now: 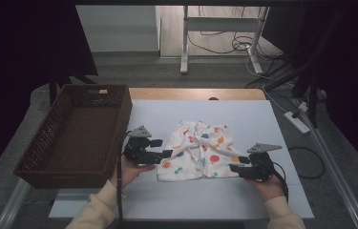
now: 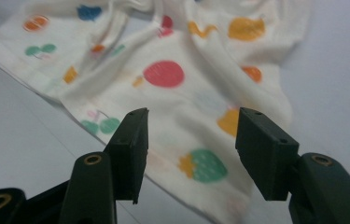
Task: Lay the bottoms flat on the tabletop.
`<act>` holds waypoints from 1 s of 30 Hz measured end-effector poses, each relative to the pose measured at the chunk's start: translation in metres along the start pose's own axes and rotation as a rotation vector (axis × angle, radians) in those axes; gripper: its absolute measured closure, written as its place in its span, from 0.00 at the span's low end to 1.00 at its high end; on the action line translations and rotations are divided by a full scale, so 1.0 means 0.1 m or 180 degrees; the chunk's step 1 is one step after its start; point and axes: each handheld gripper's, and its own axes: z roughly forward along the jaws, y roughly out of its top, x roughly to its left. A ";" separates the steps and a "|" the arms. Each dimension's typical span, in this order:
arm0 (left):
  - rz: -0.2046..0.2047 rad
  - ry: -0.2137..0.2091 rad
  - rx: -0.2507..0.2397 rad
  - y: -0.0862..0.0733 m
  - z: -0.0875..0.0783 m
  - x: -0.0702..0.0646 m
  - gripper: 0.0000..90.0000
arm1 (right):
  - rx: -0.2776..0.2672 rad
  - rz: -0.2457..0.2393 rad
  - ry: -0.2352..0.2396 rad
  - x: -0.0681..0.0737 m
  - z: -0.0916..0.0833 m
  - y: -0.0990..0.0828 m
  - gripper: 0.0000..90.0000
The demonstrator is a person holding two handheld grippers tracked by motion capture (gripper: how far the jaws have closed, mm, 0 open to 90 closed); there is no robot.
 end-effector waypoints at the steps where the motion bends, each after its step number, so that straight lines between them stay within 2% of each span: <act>1: -0.0003 -0.0003 0.0005 -0.01 0.00 0.00 0.39 | 0.0054 0.0033 -0.0074 -0.03 -0.02 -0.05 0.49; 5: -0.0010 -0.0003 0.0019 -0.01 0.02 0.00 0.39 | 0.0131 0.0114 -0.0128 -0.09 -0.02 -0.12 0.50; 12: -0.0003 0.0008 0.0030 -0.01 0.03 -0.01 0.39 | 0.0339 0.0083 -0.0310 -0.12 0.05 -0.17 0.52; 14: -0.0012 0.0011 0.0024 -0.02 0.03 0.00 0.39 | 0.0361 0.0108 -0.0312 -0.14 0.06 -0.18 0.55; 15: -0.0017 0.0014 0.0021 -0.02 0.03 0.00 0.39 | 0.0372 0.0067 -0.0362 -0.13 0.06 -0.18 0.61; 16: -0.0017 0.0014 0.0021 -0.02 0.03 0.00 0.39 | 0.0372 0.0067 -0.0362 -0.13 0.06 -0.18 0.61; 17: -0.0018 0.0014 0.0023 -0.01 0.03 0.00 0.39 | 0.0377 0.0036 -0.0304 -0.12 0.05 -0.18 0.75; 18: -0.0018 0.0014 0.0023 -0.01 0.03 0.00 0.39 | 0.0377 0.0036 -0.0304 -0.12 0.05 -0.18 0.75; 19: -0.0015 0.0018 0.0021 -0.01 0.02 0.00 0.39 | 0.0402 0.0016 -0.0224 -0.10 0.03 -0.19 0.93; 22: -0.0021 0.0012 0.0004 -0.01 0.01 0.00 0.39 | 0.0430 0.0024 -0.0174 -0.08 0.01 -0.20 0.96; 23: -0.0018 0.0013 0.0003 -0.01 0.01 0.00 0.38 | 0.0455 -0.0038 -0.0166 -0.05 -0.02 -0.22 0.96; 30: -0.0046 0.0007 0.0008 -0.01 0.01 0.02 0.38 | 0.0467 0.0009 -0.0137 -0.01 -0.14 -0.33 0.96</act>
